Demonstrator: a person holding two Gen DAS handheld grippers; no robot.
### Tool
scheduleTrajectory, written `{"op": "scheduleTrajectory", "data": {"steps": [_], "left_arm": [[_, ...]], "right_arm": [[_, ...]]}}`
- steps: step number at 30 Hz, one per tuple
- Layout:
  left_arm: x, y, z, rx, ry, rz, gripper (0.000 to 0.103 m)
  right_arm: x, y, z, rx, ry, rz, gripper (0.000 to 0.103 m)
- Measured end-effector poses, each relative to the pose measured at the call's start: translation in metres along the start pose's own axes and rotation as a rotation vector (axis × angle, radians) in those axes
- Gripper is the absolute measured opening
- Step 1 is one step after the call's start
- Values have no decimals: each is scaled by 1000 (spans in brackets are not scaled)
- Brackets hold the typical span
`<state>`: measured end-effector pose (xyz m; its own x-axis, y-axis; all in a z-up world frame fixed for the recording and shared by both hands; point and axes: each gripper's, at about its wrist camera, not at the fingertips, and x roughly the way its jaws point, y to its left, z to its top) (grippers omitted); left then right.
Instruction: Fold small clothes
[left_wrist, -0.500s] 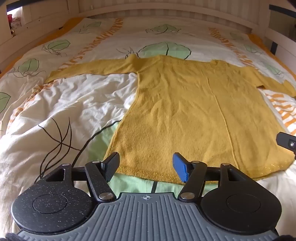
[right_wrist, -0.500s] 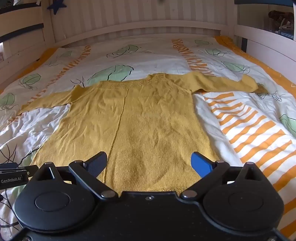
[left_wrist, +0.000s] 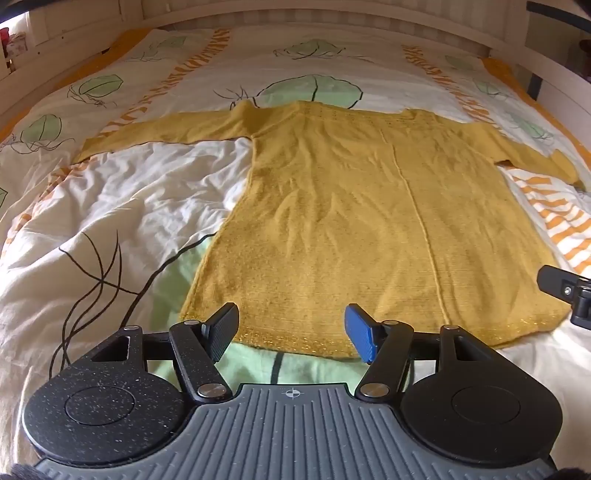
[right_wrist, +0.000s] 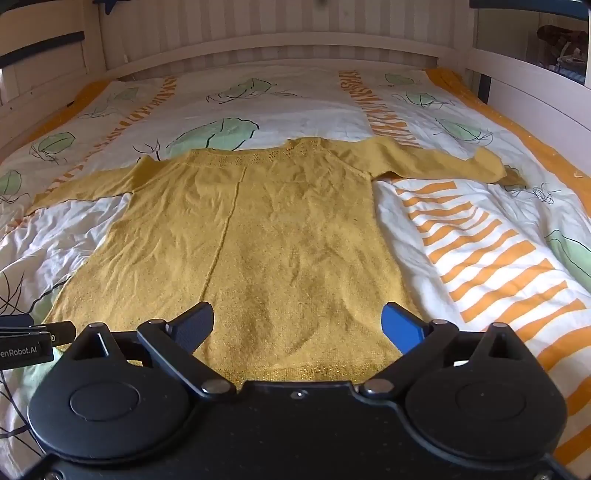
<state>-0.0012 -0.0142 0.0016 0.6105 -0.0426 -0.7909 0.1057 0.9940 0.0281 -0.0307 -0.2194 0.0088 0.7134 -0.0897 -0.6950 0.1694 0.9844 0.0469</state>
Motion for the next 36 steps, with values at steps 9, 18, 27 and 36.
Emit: {"op": "scheduleTrajectory", "data": {"steps": [9, 18, 27, 36], "left_arm": [[-1, -4, 5, 1, 35, -15, 62], [2, -8, 13, 7, 61, -19, 62], [10, -12, 21, 19, 91, -21, 62], [18, -12, 24, 17, 124, -28, 62]], "right_arm": [[-1, -6, 1, 11, 28, -19, 99], [7, -4, 3, 18, 74, -6, 100], [17, -4, 10, 11, 105, 1, 102], [26, -6, 15, 10, 132, -3, 102]]}}
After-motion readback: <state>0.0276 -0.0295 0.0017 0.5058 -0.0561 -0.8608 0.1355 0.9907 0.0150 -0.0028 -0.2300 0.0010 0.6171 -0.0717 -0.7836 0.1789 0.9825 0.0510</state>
